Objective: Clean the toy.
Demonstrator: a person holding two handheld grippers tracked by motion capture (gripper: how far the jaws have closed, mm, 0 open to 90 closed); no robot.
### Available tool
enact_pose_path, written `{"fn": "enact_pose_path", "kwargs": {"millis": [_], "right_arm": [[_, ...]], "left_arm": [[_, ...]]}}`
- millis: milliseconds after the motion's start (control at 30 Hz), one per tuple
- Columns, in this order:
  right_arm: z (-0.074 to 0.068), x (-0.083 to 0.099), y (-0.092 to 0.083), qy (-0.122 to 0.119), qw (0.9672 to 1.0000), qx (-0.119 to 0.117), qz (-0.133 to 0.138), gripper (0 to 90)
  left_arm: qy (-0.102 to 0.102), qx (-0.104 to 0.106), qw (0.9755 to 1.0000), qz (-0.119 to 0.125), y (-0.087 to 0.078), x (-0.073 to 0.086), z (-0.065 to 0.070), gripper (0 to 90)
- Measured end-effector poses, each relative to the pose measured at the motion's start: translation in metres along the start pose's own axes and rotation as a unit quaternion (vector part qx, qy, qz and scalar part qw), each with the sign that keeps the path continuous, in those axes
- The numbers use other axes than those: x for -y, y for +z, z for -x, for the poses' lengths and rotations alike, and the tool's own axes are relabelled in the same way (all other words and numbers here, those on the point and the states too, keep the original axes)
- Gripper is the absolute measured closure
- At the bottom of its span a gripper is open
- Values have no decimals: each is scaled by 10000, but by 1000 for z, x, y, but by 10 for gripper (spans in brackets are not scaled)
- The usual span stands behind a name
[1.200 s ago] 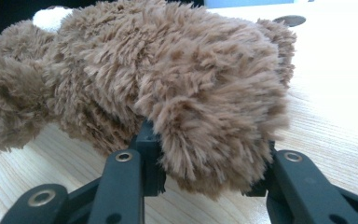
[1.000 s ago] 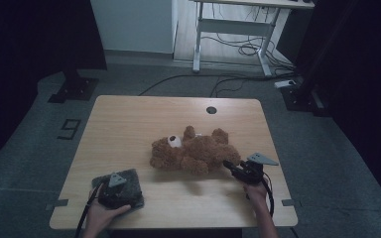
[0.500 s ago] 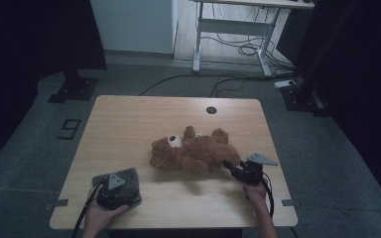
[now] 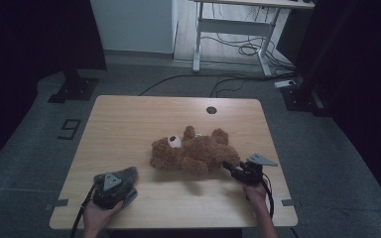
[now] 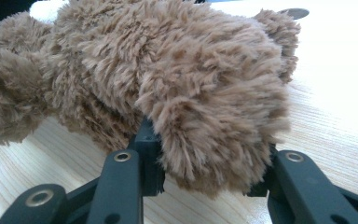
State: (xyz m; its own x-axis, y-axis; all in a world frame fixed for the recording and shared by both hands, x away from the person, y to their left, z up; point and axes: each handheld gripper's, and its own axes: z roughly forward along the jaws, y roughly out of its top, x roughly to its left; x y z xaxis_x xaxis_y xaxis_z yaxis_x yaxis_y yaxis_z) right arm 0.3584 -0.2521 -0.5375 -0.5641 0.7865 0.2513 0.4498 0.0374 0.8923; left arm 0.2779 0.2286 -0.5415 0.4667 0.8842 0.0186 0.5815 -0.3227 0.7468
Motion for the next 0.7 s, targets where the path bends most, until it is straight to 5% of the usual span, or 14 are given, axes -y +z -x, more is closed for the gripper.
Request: {"fn": "enact_pose_path", "kwargs": {"millis": [100, 433, 700], "right_arm": [[0, 0, 0, 3, 10000, -4, 2, 599], [0, 0, 0, 48, 10000, -33, 3, 600], [1, 1, 1, 86, 9999, -64, 3, 599]], "left_arm": [[15, -81, 9999, 137, -3, -1, 1, 715], [-241, 364, 9966, 703, -20, -14, 0, 731], [-238, 638, 9946, 785, -14, -35, 10, 731]]}}
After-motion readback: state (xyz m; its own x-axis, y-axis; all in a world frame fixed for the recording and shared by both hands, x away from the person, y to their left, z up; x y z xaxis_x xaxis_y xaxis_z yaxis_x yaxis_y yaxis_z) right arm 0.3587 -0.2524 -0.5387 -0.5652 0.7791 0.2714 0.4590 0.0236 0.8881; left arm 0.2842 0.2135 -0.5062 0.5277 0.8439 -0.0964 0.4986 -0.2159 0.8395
